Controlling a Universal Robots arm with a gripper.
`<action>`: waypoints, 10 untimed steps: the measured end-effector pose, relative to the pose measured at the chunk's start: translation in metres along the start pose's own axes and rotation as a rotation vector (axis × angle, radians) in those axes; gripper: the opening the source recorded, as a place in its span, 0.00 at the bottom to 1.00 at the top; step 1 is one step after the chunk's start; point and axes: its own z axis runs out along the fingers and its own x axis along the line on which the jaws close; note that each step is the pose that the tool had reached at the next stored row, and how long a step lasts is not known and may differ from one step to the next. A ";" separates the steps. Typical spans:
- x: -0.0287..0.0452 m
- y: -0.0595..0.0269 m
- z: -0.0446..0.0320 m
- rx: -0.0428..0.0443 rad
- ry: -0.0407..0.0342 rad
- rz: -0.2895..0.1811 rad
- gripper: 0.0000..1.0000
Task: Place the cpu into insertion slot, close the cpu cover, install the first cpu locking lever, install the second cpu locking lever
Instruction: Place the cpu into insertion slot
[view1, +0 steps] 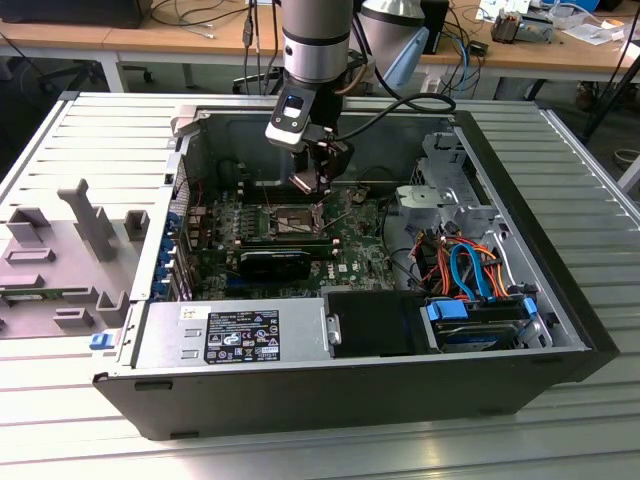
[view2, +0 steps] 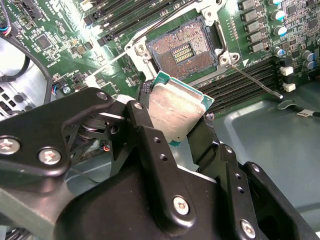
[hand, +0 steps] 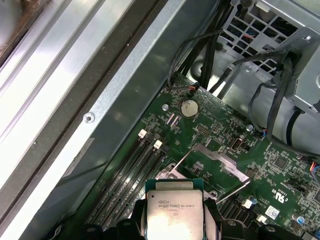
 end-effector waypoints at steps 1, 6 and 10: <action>0.0000 0.0000 0.0000 0.0000 0.0000 0.001 0.55; 0.0000 0.0000 0.0000 0.0000 -0.0002 0.004 0.55; 0.0000 0.0000 0.0001 0.0000 -0.0002 0.006 0.55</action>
